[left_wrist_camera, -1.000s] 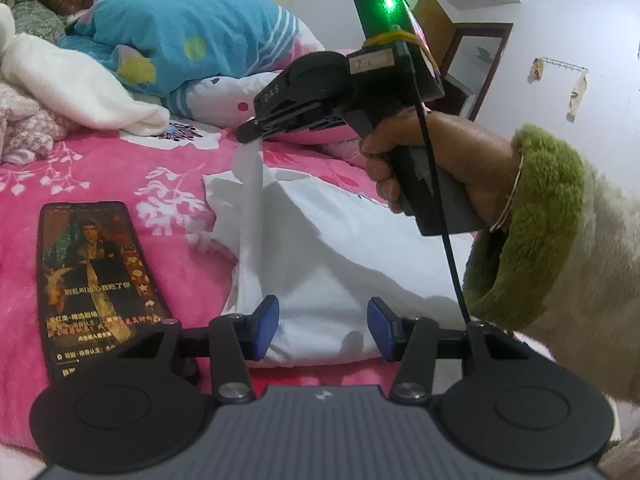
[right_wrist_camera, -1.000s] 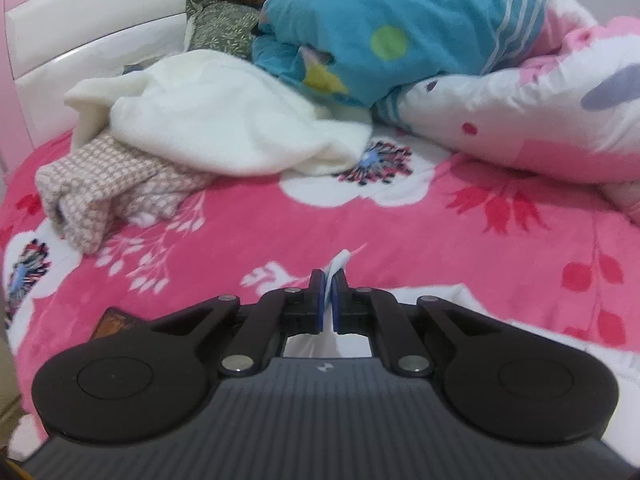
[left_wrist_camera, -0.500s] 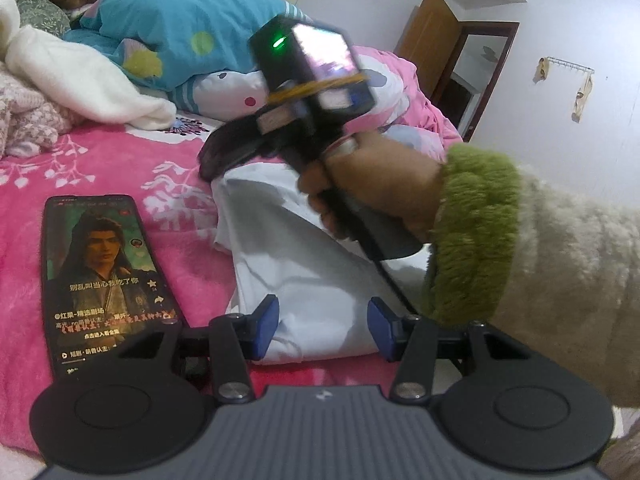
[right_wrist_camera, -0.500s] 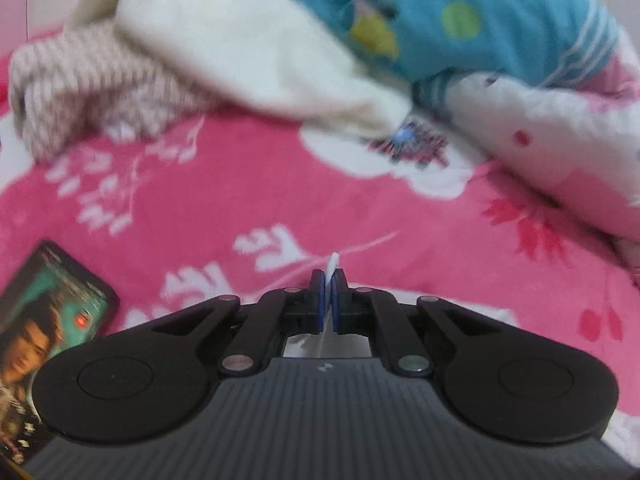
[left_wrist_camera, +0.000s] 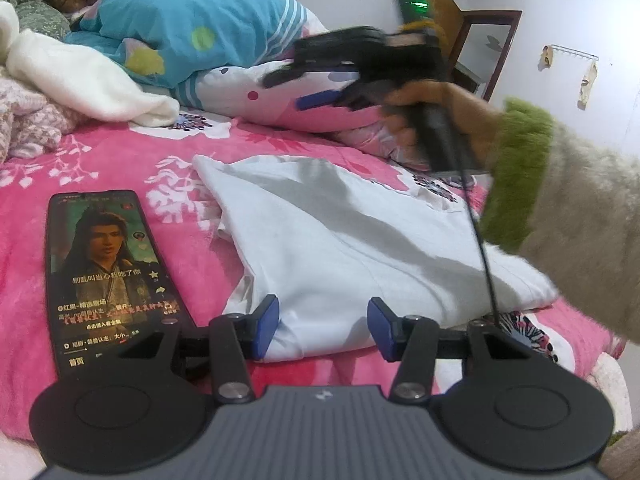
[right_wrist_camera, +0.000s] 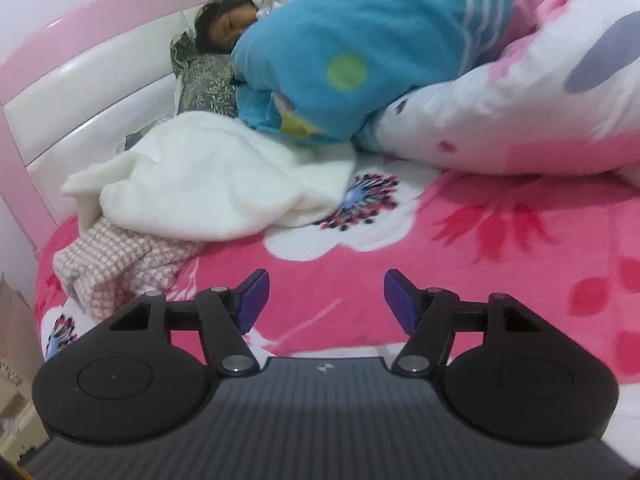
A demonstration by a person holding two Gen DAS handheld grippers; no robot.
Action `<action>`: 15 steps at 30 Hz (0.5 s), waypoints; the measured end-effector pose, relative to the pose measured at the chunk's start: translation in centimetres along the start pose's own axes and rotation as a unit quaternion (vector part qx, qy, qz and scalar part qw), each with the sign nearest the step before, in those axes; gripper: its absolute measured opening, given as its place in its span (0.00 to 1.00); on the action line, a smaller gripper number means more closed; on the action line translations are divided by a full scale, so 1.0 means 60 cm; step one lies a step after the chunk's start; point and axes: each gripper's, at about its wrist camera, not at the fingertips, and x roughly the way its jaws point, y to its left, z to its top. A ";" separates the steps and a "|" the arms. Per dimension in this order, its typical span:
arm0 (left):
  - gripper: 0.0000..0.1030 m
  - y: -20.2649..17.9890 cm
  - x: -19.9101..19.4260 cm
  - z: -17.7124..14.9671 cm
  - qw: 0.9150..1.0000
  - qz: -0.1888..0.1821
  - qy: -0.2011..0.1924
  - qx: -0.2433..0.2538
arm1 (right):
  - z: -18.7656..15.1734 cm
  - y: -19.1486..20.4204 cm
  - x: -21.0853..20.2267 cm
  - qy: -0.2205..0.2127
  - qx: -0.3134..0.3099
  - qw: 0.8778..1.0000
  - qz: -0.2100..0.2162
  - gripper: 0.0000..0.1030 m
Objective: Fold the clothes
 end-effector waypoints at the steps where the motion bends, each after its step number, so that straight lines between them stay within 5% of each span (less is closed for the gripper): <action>1: 0.49 0.000 0.001 0.001 1.000 0.001 0.001 0.001 | -0.003 -0.005 -0.006 0.012 -0.013 1.000 0.010 0.62; 5: 0.49 -0.001 0.003 0.003 1.000 0.003 0.004 0.004 | -0.027 0.005 0.003 0.083 -0.119 0.989 0.038 0.61; 15: 0.49 -0.007 0.007 0.005 1.000 0.010 0.008 0.019 | -0.056 0.034 0.095 0.208 -0.308 0.927 0.052 0.58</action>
